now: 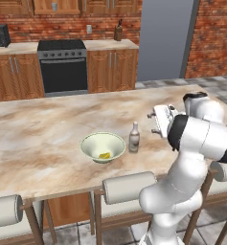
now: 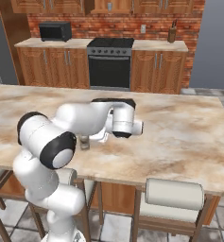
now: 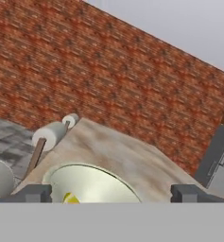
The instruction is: There is a bowl on the dining counter. Grab a lemon wedge from the fridge and place it in the bowl. Then get the liquor bottle and glass cup from the cabinet and place them next to the bowl.
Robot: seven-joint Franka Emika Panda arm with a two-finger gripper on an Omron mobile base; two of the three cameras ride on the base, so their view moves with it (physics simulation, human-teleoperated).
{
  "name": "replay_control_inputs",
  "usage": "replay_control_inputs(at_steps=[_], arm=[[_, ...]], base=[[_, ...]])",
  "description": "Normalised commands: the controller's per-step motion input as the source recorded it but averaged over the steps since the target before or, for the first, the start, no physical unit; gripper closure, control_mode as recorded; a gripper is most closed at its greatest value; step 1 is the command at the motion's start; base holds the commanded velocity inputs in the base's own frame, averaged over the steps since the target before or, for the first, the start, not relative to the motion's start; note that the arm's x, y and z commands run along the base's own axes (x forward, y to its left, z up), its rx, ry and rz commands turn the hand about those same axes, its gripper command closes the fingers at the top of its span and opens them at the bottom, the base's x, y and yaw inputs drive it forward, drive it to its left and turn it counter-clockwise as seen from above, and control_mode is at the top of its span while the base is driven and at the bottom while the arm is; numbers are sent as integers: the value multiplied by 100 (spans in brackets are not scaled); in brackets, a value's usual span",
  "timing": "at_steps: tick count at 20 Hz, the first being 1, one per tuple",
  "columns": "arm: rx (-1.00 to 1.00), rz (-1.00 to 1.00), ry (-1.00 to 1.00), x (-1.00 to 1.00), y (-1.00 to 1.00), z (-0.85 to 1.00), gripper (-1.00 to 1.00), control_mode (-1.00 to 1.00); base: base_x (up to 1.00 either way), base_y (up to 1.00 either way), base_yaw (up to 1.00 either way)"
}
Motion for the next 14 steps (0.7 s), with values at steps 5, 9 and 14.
replay_control_inputs(at_steps=[5, 9, 14], arm=[[0, -13, -1, -74, 0, 100, -100, -100], [0, -12, 4, -67, 0, 100, -100, -100], [1, -20, 13, -55, 3, 93, -100, -100]], base=[[0, 0, 0], [0, 0, 0], [0, 0, 0]])
